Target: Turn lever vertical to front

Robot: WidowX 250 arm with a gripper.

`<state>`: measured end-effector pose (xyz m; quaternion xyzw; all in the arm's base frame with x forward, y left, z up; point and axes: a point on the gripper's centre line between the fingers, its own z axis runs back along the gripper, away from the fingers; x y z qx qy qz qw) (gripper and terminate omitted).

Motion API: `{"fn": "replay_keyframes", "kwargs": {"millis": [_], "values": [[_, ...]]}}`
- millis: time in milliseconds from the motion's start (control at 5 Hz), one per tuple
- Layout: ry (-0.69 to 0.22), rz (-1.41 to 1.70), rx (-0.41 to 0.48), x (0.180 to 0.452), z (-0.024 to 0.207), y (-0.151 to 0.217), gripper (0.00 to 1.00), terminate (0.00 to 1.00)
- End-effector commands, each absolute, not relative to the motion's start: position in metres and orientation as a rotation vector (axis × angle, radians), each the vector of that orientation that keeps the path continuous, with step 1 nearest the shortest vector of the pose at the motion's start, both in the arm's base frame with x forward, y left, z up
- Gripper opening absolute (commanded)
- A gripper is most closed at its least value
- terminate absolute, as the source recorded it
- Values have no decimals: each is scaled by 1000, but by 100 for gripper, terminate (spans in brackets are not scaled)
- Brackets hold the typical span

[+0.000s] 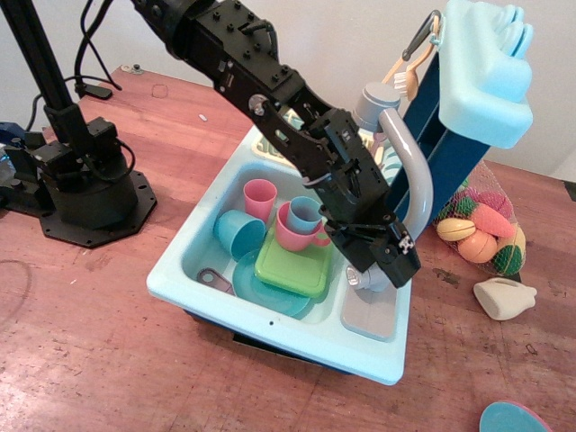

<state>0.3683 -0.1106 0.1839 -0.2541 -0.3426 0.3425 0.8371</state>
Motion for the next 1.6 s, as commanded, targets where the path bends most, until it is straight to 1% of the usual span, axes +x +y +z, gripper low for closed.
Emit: {"fn": "replay_keyframes", "kwargs": {"millis": [0,200,400,600,800,1000,1200,1400], "values": [[-711,771,-521,370,159,-123,100,0],[-720,805,-547,381,134,-137,100,0],[-728,856,-509,356,134,-114,100,0],[-796,870,-367,313,184,-61,100,0],[-834,870,-321,302,217,-16,100,0],[-812,884,-330,301,207,-16,100,0],[-805,905,-368,299,188,-24,100,0],[-764,875,-367,299,200,-24,100,0]]}}
